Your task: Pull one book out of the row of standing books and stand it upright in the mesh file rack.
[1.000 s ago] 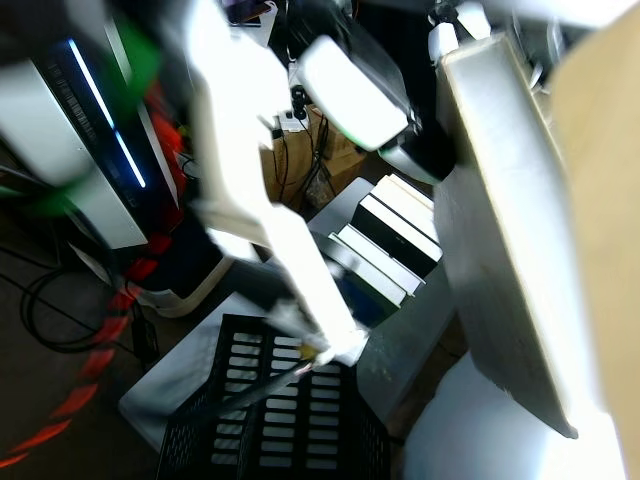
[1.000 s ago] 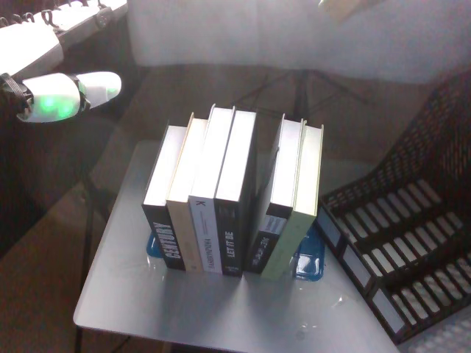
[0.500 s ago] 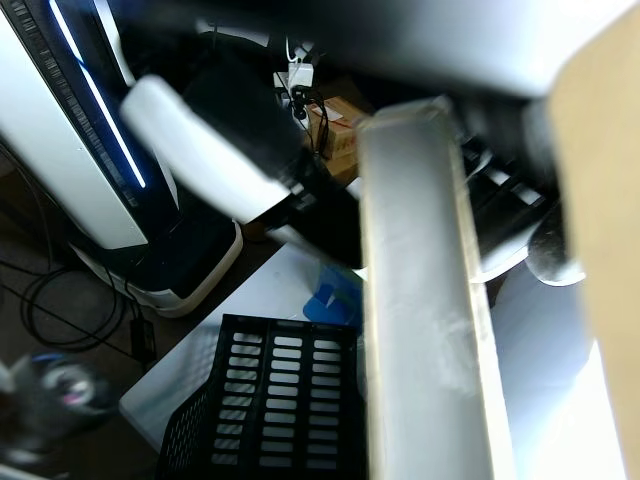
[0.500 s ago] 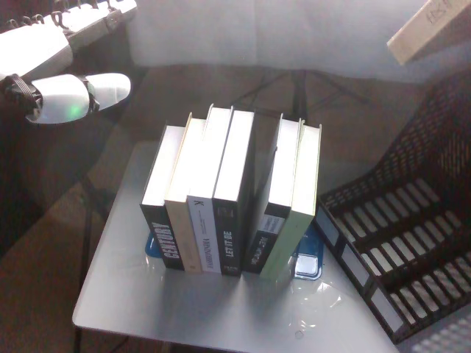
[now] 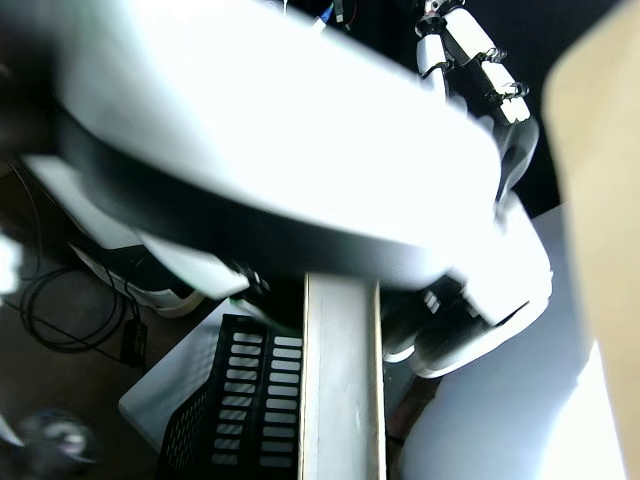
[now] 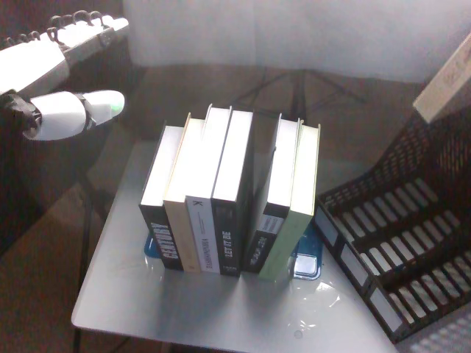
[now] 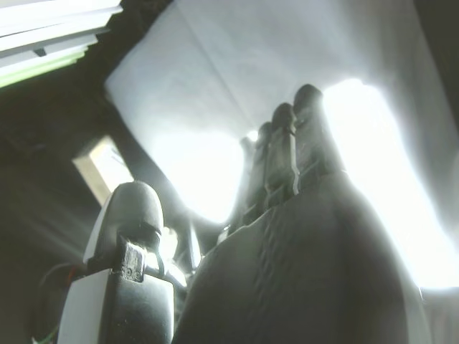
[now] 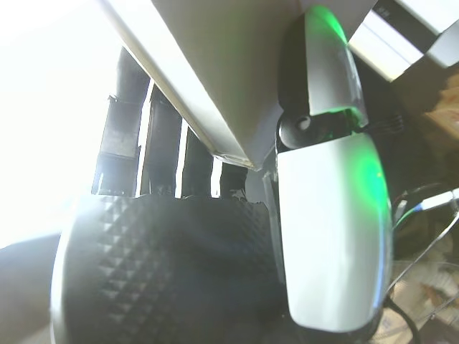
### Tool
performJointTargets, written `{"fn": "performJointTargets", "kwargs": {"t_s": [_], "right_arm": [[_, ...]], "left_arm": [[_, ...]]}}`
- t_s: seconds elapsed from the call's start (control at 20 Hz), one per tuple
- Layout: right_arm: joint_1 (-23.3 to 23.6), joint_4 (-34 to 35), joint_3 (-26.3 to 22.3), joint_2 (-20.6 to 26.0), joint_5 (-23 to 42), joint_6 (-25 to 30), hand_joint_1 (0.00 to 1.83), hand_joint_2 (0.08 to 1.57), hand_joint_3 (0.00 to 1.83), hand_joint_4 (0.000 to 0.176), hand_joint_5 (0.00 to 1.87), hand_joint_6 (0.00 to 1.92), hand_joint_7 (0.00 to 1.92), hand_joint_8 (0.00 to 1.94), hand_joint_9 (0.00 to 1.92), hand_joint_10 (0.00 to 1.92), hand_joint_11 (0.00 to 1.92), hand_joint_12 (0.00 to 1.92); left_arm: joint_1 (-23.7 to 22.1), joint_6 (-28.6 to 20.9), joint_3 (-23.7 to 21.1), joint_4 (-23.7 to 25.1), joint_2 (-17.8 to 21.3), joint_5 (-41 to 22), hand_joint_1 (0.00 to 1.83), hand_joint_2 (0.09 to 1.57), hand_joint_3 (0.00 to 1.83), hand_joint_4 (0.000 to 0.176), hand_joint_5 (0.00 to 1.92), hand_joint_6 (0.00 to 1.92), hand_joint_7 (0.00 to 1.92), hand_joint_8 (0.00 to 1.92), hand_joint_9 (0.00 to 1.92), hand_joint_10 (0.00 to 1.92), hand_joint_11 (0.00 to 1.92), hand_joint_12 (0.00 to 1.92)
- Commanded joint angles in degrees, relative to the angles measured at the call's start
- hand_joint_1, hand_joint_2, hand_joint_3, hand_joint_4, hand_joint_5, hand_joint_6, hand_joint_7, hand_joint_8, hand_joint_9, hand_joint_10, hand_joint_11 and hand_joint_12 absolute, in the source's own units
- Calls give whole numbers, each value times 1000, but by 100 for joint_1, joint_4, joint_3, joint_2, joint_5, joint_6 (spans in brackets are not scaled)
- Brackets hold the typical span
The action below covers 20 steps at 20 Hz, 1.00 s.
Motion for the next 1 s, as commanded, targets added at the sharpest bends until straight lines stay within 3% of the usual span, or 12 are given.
{"fn": "performJointTargets", "kwargs": {"t_s": [0.0,0.1,0.35,0.55,0.7,0.85,0.9,0.95], "right_arm": [[-13,12,29,-23,-621,-35,1355,1210,0,0,675,1196,824,1263,808,1539,691,1742],[-346,13,123,-267,-665,-36,1362,1192,0,0,713,1157,870,1175,825,1527,740,1746],[-1106,14,352,-766,-796,-106,1366,1166,0,0,781,1196,905,1102,842,1401,684,1608],[-1606,-28,520,-1016,-937,-200,1357,1193,2,0,726,1217,830,1217,823,1479,706,1628],[-1775,-137,641,-1145,-997,-194,1358,1187,0,0,772,1175,803,1212,847,1461,737,1603],[-1942,-137,838,-1290,-1091,-137,1355,1196,2,0,763,1187,786,1240,821,1499,709,1638],[-2040,-137,915,-1362,-1167,-110,1354,1202,1,0,768,1140,787,1259,794,1549,638,1701],[-2109,-137,965,-1417,-1210,-110,1362,1185,0,0,807,994,823,1252,863,1532,723,1734]], "left_arm": [[-18,-12,-14,-153,68,-763,325,1433,2,27,44,1,0,0,0,0,17,8],[41,-28,-30,-186,86,-799,310,1429,0,43,30,0,0,0,0,0,9,9],[167,-67,8,-267,26,-859,318,1426,0,50,30,0,0,0,0,0,25,32],[268,-94,45,-333,-22,-890,358,1425,0,42,46,4,0,0,0,0,15,8],[361,-118,44,-413,-21,-965,315,1422,0,65,37,0,0,0,0,0,2,7],[445,-120,49,-501,-23,-1054,310,1423,0,68,31,0,0,0,0,0,0,6],[481,-120,53,-526,-32,-1087,287,1419,0,74,33,1,0,0,0,0,0,4],[505,-130,61,-546,-44,-1113,282,1418,0,69,38,3,0,0,0,0,0,0]]}}
